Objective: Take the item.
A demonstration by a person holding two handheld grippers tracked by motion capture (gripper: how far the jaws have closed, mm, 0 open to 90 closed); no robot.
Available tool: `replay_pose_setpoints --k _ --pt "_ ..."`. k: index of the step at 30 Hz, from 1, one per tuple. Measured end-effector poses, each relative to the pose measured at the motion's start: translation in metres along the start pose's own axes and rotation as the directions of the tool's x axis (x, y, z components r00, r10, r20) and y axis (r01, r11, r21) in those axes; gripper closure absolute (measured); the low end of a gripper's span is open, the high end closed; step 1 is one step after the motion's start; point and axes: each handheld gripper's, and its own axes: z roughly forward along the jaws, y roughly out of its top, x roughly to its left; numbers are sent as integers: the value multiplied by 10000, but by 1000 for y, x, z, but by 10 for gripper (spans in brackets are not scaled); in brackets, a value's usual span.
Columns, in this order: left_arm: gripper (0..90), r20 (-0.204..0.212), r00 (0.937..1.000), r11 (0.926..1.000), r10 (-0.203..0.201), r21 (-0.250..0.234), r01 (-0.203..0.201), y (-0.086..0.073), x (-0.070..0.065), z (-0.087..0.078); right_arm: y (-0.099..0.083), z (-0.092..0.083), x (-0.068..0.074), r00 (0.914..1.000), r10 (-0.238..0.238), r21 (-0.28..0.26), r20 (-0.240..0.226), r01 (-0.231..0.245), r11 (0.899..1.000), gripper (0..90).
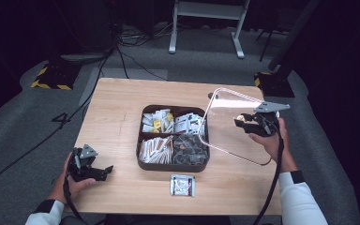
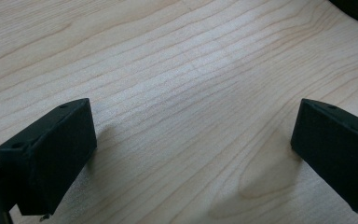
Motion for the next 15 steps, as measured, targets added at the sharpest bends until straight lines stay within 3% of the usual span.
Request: replay_pose_setpoints --k 11,15 --pt "2 0 10000 10000 2 -1 -2 0 0 0 25 29 32 9955 -571 23 -757 574 9983 587" --pt "2 1 10000 10000 4 0 -4 0 0 0 36 49 51 9884 -905 91 -1219 923 9957 587"
